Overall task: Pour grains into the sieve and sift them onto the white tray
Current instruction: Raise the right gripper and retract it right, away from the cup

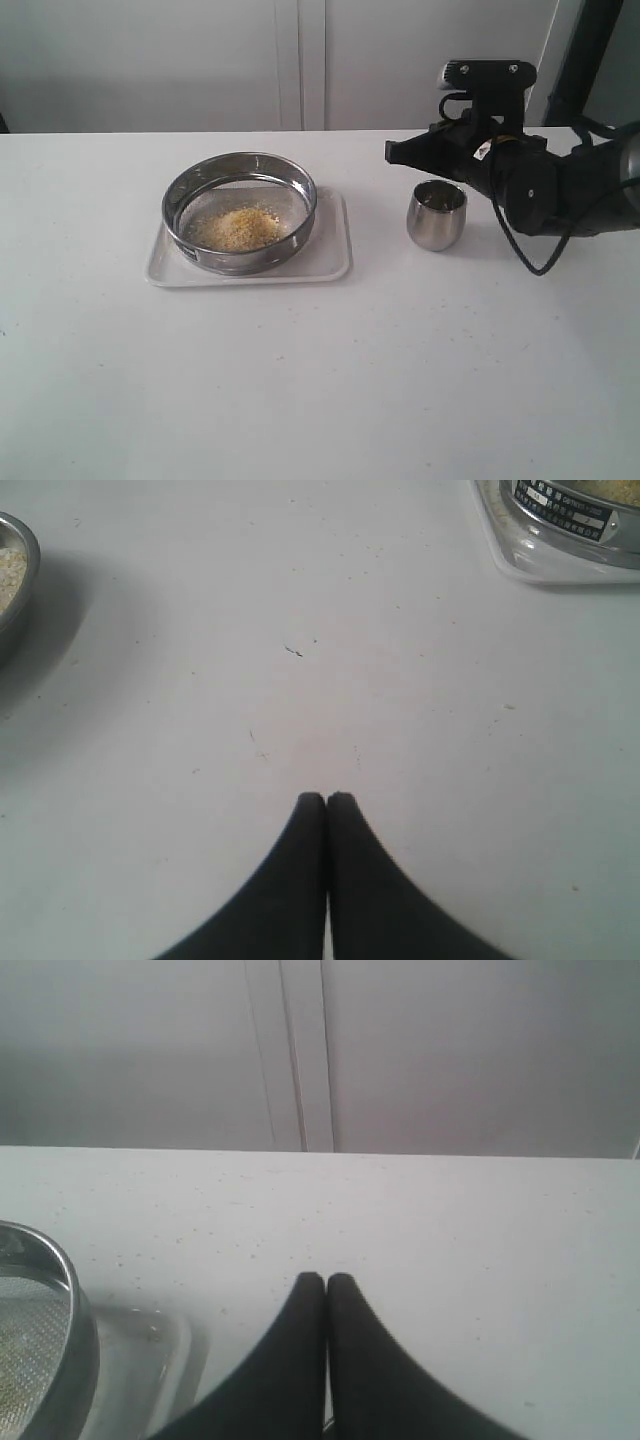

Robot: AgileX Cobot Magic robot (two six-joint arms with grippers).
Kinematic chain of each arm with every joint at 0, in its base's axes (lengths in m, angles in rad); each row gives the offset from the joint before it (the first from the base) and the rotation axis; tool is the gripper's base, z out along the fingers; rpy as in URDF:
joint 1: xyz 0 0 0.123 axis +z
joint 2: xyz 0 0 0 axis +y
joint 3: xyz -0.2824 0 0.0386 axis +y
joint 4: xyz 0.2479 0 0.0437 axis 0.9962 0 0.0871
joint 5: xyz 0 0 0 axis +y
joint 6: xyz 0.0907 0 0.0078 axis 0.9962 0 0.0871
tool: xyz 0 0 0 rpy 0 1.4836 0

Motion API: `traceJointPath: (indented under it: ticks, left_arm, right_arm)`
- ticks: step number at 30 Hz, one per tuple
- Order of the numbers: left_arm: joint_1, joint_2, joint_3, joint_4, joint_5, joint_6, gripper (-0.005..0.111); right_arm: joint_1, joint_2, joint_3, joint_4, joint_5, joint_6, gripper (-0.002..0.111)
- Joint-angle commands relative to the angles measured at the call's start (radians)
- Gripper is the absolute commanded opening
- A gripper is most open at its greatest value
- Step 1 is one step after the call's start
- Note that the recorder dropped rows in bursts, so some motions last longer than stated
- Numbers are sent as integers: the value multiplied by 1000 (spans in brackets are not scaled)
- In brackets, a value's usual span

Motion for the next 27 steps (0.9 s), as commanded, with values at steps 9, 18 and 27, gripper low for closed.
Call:
traceJointPath:
  ticks: [9, 18, 27]
  left_arm:
    - [1, -4, 10, -6, 2, -8, 0]
    - [1, -4, 10, -6, 2, -8, 0]
    - [1, -4, 10, -6, 2, -8, 0]
  right_arm:
    - [-2, -149, -1, 2, 227, -5, 0]
    - [-2, -275, -1, 7, 421, 13, 0]
    - [-2, -316, -1, 9, 510, 28, 0]
